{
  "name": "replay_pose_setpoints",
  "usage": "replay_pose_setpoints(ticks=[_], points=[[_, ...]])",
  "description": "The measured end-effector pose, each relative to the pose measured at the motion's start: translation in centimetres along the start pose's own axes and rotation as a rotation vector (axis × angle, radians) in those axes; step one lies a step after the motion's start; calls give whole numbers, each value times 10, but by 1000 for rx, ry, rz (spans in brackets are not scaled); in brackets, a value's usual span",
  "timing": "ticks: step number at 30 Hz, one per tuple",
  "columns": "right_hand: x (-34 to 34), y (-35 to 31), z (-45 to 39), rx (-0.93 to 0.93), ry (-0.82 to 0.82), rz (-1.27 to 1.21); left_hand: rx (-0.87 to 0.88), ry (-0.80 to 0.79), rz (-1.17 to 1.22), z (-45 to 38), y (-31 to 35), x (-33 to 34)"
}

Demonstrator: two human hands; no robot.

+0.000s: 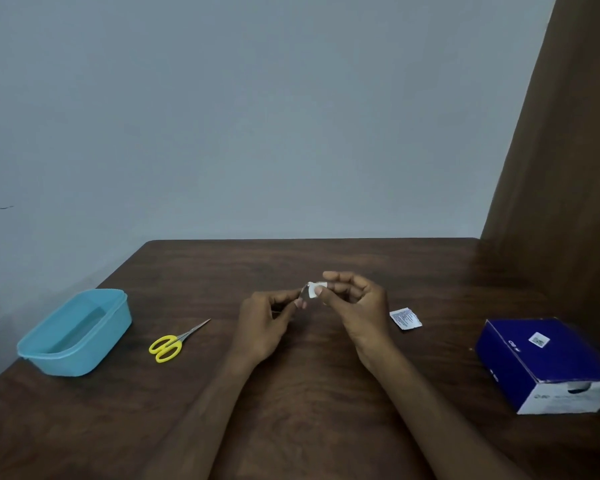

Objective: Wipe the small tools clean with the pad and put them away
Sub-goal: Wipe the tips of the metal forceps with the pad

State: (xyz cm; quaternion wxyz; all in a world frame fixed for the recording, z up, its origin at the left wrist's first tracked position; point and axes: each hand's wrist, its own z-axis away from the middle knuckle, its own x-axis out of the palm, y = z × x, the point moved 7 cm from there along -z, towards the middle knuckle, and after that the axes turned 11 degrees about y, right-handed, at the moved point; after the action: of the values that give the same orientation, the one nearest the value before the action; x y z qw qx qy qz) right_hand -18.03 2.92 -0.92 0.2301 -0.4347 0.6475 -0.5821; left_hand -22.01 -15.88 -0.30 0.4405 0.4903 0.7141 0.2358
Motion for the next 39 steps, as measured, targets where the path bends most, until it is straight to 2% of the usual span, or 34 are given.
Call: replay_pose_setpoints(ticks=[5,12,16,20,31,39], points=[[3,4,0,-14,-17,49,-10,-45,63,3,4,2],[4,14,-4,77,-24,22,21,-58,146,4,7,2],[8,14,-3,111,-72,-79,31,-87,177,5,8,3],[9,10,-3,107,-54,-116,-10,-33,212,3,7,-1],[17,16,0,183,-192,-142,27,-9,151,5,15,-5],[22,18,1,261,-194,-226,15,21,119,4,12,-5]])
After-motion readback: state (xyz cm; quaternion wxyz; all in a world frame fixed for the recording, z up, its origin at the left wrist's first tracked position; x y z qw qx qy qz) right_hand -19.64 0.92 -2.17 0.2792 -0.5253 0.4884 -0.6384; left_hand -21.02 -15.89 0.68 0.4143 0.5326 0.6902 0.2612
